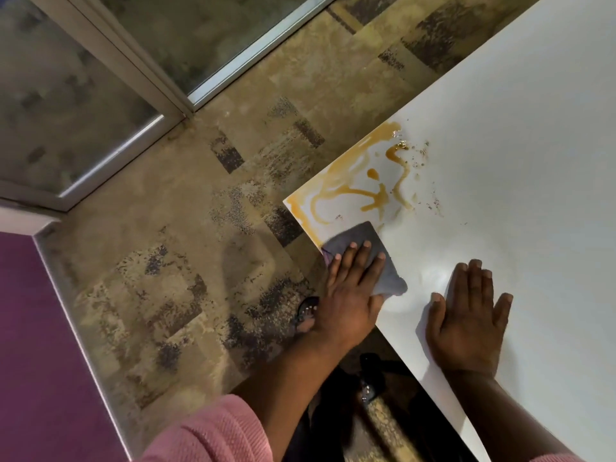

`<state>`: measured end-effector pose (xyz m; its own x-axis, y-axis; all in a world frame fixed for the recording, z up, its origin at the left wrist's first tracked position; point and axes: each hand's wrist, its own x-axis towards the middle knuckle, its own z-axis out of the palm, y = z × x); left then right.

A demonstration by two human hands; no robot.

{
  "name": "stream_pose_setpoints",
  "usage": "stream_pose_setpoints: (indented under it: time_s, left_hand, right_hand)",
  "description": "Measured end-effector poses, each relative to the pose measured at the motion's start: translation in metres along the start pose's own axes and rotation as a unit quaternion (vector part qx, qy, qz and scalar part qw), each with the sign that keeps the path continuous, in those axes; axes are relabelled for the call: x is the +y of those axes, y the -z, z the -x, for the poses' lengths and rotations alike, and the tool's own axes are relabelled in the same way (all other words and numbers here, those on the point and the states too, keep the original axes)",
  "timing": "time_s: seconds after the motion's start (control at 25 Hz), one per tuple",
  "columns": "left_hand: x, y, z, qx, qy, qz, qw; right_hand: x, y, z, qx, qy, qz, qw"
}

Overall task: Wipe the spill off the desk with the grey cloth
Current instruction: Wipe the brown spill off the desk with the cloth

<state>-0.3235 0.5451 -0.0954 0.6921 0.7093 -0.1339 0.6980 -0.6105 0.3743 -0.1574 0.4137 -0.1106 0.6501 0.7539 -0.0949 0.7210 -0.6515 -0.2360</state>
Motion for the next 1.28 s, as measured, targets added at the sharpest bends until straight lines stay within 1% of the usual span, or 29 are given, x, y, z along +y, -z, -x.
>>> stream_pose_setpoints:
  time_s: [0.12, 0.24, 0.32, 0.4, 0.48, 0.56, 0.6, 0.76, 0.84, 0.96, 1.08, 1.28]
  left_hand:
    - [-0.005, 0.003, -0.007, -0.018, -0.010, -0.016, 1.000]
    - [-0.009, 0.018, -0.057, -0.004, 0.029, -0.041, 0.999]
    - [-0.016, 0.020, -0.069, 0.019, 0.051, -0.043, 0.998]
    - [-0.016, 0.015, -0.043, 0.036, 0.055, -0.017, 0.998]
    - [-0.011, 0.008, -0.004, 0.029, 0.049, 0.015, 0.998]
    - [-0.017, 0.007, 0.005, 0.014, 0.034, 0.018, 0.999]
    - [-0.025, 0.011, -0.005, 0.021, 0.030, 0.010, 0.999]
    - [-0.068, 0.038, -0.069, 0.044, 0.081, 0.000, 0.996]
    - [-0.073, 0.034, -0.070, 0.063, 0.088, 0.018, 0.994]
    - [-0.060, 0.017, -0.041, 0.088, 0.088, 0.047, 0.991]
    - [-0.066, 0.014, -0.040, 0.087, 0.078, 0.045, 0.992]
    - [-0.085, 0.041, -0.096, 0.072, 0.090, 0.035, 0.993]
  right_hand:
    - [-0.002, 0.002, 0.000, -0.007, -0.012, -0.010, 1.000]
    - [-0.004, 0.004, 0.000, -0.017, -0.013, -0.013, 1.000]
    - [-0.005, 0.005, 0.000, -0.023, -0.014, -0.011, 1.000]
    - [-0.006, 0.007, 0.000, -0.021, -0.014, -0.009, 1.000]
    - [-0.009, 0.011, 0.000, -0.020, -0.015, -0.017, 1.000]
    - [-0.011, 0.012, 0.000, -0.021, -0.021, -0.011, 0.999]
    - [-0.012, 0.013, 0.000, -0.024, -0.021, -0.010, 0.999]
    - [-0.014, 0.013, -0.004, -0.011, -0.013, -0.006, 1.000]
    - [-0.020, 0.015, -0.005, -0.010, -0.020, 0.000, 1.000]
    - [-0.028, 0.021, -0.007, -0.020, -0.038, -0.006, 0.999]
    - [-0.028, 0.021, -0.009, -0.027, -0.038, 0.004, 0.999]
    - [-0.026, 0.013, -0.006, -0.008, -0.026, 0.026, 0.999]
